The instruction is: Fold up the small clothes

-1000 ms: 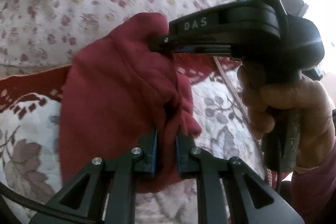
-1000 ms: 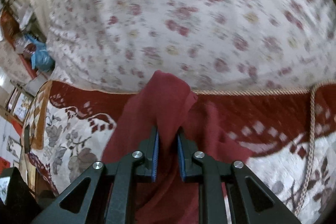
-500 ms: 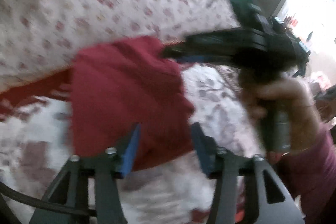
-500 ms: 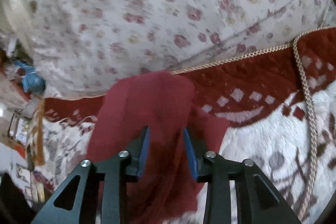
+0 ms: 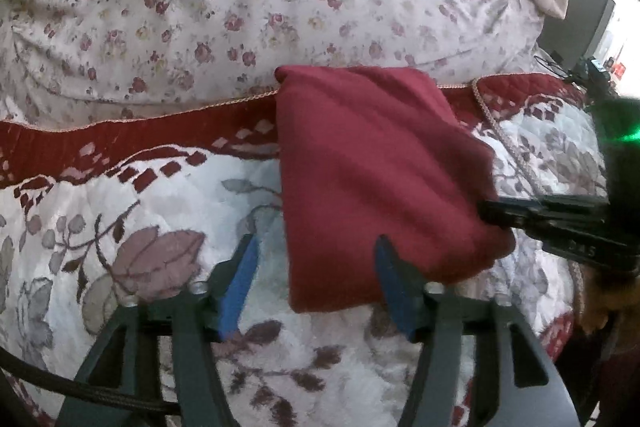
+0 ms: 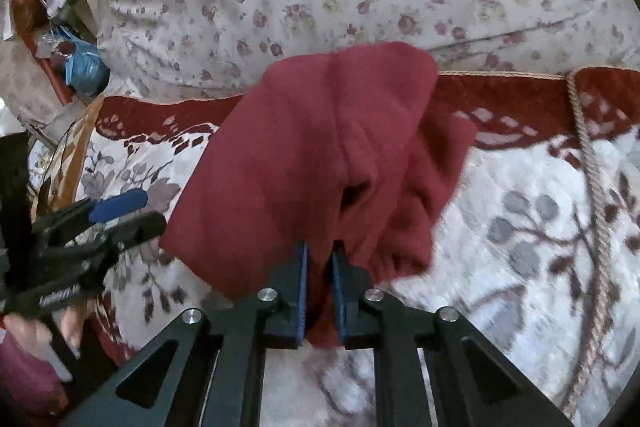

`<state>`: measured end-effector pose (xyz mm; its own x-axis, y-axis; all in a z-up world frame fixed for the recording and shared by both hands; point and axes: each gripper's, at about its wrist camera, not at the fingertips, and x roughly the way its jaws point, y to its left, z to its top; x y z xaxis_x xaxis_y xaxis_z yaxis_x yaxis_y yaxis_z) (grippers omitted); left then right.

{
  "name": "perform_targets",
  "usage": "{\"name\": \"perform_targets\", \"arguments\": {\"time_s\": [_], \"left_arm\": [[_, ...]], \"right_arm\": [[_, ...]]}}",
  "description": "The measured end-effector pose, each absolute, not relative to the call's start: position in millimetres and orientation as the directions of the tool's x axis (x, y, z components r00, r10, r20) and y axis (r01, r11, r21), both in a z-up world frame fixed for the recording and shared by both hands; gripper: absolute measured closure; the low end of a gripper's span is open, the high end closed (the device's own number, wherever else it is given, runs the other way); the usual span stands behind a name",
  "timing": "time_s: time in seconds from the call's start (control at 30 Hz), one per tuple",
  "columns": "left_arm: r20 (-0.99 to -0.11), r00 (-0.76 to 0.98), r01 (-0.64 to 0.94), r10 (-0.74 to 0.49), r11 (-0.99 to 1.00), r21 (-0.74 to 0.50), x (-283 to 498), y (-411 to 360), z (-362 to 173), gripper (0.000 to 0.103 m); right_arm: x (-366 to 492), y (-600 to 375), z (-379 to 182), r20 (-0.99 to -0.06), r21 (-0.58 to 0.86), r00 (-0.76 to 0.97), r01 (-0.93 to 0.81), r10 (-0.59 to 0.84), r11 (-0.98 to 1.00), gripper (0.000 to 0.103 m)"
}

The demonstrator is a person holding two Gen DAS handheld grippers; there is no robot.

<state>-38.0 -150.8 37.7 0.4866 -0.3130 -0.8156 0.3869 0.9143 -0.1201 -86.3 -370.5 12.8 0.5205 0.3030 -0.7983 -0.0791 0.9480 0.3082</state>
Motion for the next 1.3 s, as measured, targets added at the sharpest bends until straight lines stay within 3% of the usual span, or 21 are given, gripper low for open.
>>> {"name": "perform_targets", "arguments": {"time_s": [0.1,0.23,0.27,0.3,0.33,0.37,0.53,0.57,0.6,0.67,0.7,0.9,1.07,1.17,1.3], "left_arm": [[-0.831,0.475,0.373,-0.291,0.921,-0.109,-28.8,-158.3,26.7,0.039],[-0.836,0.478,0.370,-0.269,0.925,-0.086,-23.5,-162.6,20.8,0.039],[-0.837,0.477,0.371,-0.268,0.925,-0.084,-22.4,-163.6,19.6,0.039],[-0.839,0.474,0.372,-0.266,0.924,-0.083,-21.3,-165.1,18.0,0.039],[-0.842,0.471,0.372,-0.264,0.925,-0.082,-20.4,-166.9,16.5,0.039],[-0.842,0.470,0.372,-0.263,0.925,-0.082,-20.1,-167.9,15.6,0.039],[-0.845,0.468,0.376,-0.259,0.924,-0.075,-21.0,-172.7,13.9,0.038],[-0.846,0.468,0.375,-0.256,0.924,-0.072,-20.8,-173.3,13.6,0.038],[-0.847,0.467,0.375,-0.254,0.924,-0.070,-20.4,-173.6,13.3,0.038],[-0.849,0.465,0.379,-0.253,0.923,-0.068,-20.1,-174.0,12.8,0.037],[-0.848,0.464,0.380,-0.255,0.922,-0.069,-20.2,-174.0,12.4,0.036],[-0.849,0.459,0.379,-0.262,0.922,-0.080,-19.2,-172.9,9.2,0.030],[-0.854,0.456,0.366,-0.250,0.928,-0.077,-18.3,-171.4,8.6,0.029],[-0.854,0.458,0.361,-0.247,0.930,-0.075,-18.8,-171.3,9.1,0.029],[-0.855,0.459,0.355,-0.243,0.932,-0.074,-18.8,-171.4,9.4,0.029]], "right_arm": [[-87.9,-378.0,-5.6,-0.823,0.309,0.487,-0.050,0.293,0.950,0.092],[-94.1,-397.8,15.6,-0.746,0.451,0.534,-0.036,0.399,0.892,0.084],[-94.1,-405.0,23.3,-0.722,0.480,0.557,-0.023,0.410,0.877,0.064],[-92.3,-411.8,30.2,-0.706,0.489,0.585,-0.006,0.399,0.873,0.037],[-88.0,-418.6,35.4,-0.691,0.494,0.618,0.024,0.376,0.869,0.027],[-78.7,-424.6,37.1,-0.681,0.505,0.639,0.057,0.357,0.861,0.024],[-14.9,-431.2,9.2,-0.730,0.526,0.594,0.173,0.338,0.833,0.024],[-2.4,-428.8,-1.3,-0.739,0.534,0.577,0.185,0.349,0.825,0.029],[3.6,-427.7,-8.3,-0.736,0.551,0.568,0.184,0.369,0.814,0.052],[8.7,-422.1,-10.8,-0.747,0.524,0.566,0.177,0.350,0.833,0.078],[6.7,-420.0,-4.9,-0.747,0.489,0.586,0.164,0.314,0.857,0.084],[-6.5,-420.9,-9.1,-0.790,0.322,0.592,0.186,0.156,0.928,0.089],[-11.2,-429.8,-2.6,-0.786,0.366,0.592,0.210,0.180,0.907,0.088],[-28.8,-425.2,24.8,-0.770,0.333,0.621,0.202,0.142,0.921,0.085],[-46.6,-389.7,47.5,-0.735,0.318,0.648,0.068,0.200,0.946,0.073]]}}
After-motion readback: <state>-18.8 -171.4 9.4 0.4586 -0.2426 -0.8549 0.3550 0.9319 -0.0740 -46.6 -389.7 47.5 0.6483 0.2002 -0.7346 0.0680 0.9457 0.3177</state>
